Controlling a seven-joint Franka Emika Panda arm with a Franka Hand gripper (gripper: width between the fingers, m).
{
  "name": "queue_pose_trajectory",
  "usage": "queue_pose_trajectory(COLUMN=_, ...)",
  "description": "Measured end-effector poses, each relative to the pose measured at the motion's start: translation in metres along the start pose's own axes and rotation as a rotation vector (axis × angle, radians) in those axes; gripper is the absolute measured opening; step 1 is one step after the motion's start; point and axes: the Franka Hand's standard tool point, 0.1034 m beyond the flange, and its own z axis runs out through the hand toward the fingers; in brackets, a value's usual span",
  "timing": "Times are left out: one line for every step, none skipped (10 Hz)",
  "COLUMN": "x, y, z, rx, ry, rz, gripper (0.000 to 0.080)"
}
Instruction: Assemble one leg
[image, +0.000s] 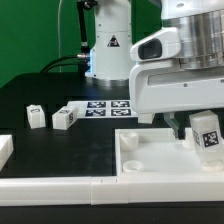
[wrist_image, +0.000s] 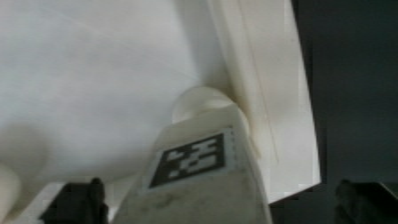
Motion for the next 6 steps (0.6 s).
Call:
queue_pose_trajectory(x=0.0004, y=0.0012, z=-0.0001, rx=-0.001, ry=0.000, rz=-0.033, gripper=0.0649)
queue_pose_trajectory(x=0.0003, y=0.0011, z=0.0000, rx=-0.001, ry=0.000, rz=-0.019, gripper=0.0649)
queue_pose_trajectory(x=0.0003, y=0.0013, z=0.0001, rx=-0.001, ry=0.000, rz=-0.020, gripper=0.0527)
queue_pose_trajectory(x=0.0003, y=0.0014, z=0.0002, rx=-0.002, ry=0.000, rz=-0.019, gripper=0.0388)
queue_pose_trajectory(x=0.0003, y=0.0014, z=0.0002, rx=-0.002, ry=0.000, rz=-0.019, gripper=0.0285)
queue_pose_trajectory(x=0.0003, y=0.0014, z=0.0002, rx=-0.002, ry=0.000, rz=-0.019, gripper=0.0285)
